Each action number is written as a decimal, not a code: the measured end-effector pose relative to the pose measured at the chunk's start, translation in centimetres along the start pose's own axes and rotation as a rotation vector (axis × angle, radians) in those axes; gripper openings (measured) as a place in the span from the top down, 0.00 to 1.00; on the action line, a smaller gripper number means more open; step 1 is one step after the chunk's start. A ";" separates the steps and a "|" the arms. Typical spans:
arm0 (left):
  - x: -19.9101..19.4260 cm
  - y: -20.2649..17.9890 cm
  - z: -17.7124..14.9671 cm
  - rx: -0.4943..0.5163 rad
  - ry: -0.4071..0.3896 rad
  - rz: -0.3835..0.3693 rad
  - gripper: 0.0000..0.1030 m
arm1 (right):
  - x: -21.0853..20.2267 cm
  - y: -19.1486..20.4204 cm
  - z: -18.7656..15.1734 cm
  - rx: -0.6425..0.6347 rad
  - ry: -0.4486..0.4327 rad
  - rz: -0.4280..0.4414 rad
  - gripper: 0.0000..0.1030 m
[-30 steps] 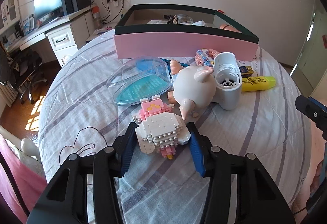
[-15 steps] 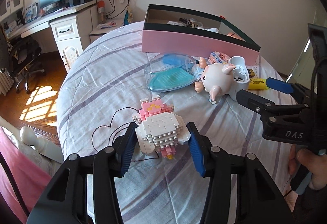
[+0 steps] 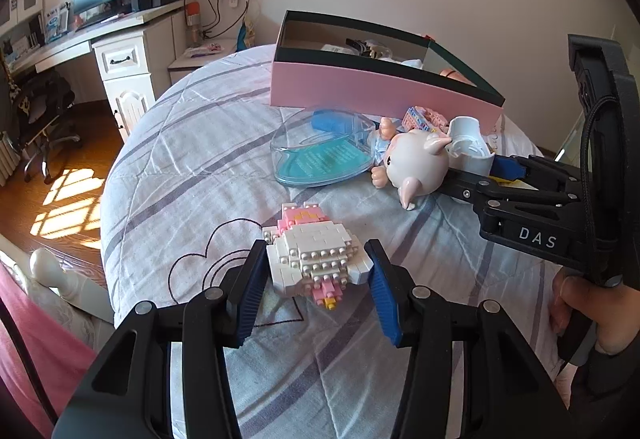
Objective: Organize rigid objects
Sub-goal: 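Carry the block figure and cup holder into the pink box and open both grippers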
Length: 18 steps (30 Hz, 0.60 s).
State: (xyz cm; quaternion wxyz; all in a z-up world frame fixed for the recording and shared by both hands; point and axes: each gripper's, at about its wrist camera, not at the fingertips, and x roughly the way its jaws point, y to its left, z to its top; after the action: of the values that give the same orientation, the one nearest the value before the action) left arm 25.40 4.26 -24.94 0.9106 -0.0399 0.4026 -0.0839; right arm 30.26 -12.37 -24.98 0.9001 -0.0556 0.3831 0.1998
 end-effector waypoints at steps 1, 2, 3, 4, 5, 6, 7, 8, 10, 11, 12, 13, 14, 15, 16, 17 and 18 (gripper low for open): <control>-0.1 -0.2 0.0 0.001 -0.004 -0.005 0.52 | -0.5 -0.1 -0.1 0.009 -0.015 -0.007 0.42; -0.4 -0.5 0.0 0.002 -0.009 -0.009 0.52 | -0.8 -0.2 -0.2 0.020 -0.021 -0.005 0.42; -0.6 -0.8 0.1 0.008 -0.016 -0.012 0.52 | -1.3 -0.4 -0.4 0.037 -0.034 -0.007 0.42; -0.9 -1.2 0.1 0.011 -0.026 -0.013 0.52 | -1.9 -0.7 -0.7 0.053 -0.052 -0.013 0.42; -1.3 -1.5 0.2 0.012 -0.038 -0.015 0.52 | -2.5 -0.9 -1.0 0.067 -0.057 -0.010 0.42; -1.7 -1.9 0.2 0.015 -0.050 -0.021 0.52 | -3.1 -1.0 -1.3 0.084 -0.075 -0.011 0.42; -2.2 -2.2 0.4 0.017 -0.064 -0.021 0.52 | -3.8 -1.2 -1.6 0.098 -0.092 -0.012 0.42; -2.8 -2.6 0.5 0.018 -0.085 -0.019 0.52 | -4.5 -1.3 -1.9 0.115 -0.110 -0.011 0.42; -4.0 -3.5 0.7 0.032 -0.123 -0.009 0.52 | -6.4 -1.4 -2.3 0.147 -0.155 -0.009 0.42; -4.8 -4.0 0.9 0.036 -0.148 -0.004 0.52 | -7.4 -1.4 -2.5 0.157 -0.181 -0.012 0.42; -5.6 -4.5 1.0 0.043 -0.173 0.000 0.52 | -8.6 -1.3 -2.5 0.165 -0.215 -0.019 0.42; -6.4 -5.0 1.2 0.052 -0.200 0.003 0.52 | -9.7 -1.2 -2.5 0.168 -0.240 -0.023 0.42; -7.3 -5.5 1.4 0.056 -0.229 0.006 0.52 | -10.9 -1.1 -2.5 0.175 -0.274 -0.034 0.42; -8.2 -5.9 1.5 0.060 -0.256 0.007 0.52 | -12.1 -1.1 -2.6 0.182 -0.312 -0.045 0.42; -9.1 -6.3 1.7 0.066 -0.282 0.007 0.52 | -13.2 -1.0 -2.5 0.183 -0.335 -0.045 0.42; -10.0 -6.8 1.8 0.069 -0.308 0.010 0.52 | -14.2 -0.8 -2.5 0.185 -0.357 -0.047 0.42; -10.9 -7.2 1.9 0.077 -0.334 0.016 0.52 | -15.2 -0.6 -2.4 0.184 -0.387 -0.054 0.42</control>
State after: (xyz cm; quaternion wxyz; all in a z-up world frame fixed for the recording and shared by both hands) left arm 18.71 -0.84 -14.76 0.9664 -0.0150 0.2425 -0.0842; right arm 19.33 -18.35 -15.90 0.9632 0.0558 0.2183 0.1466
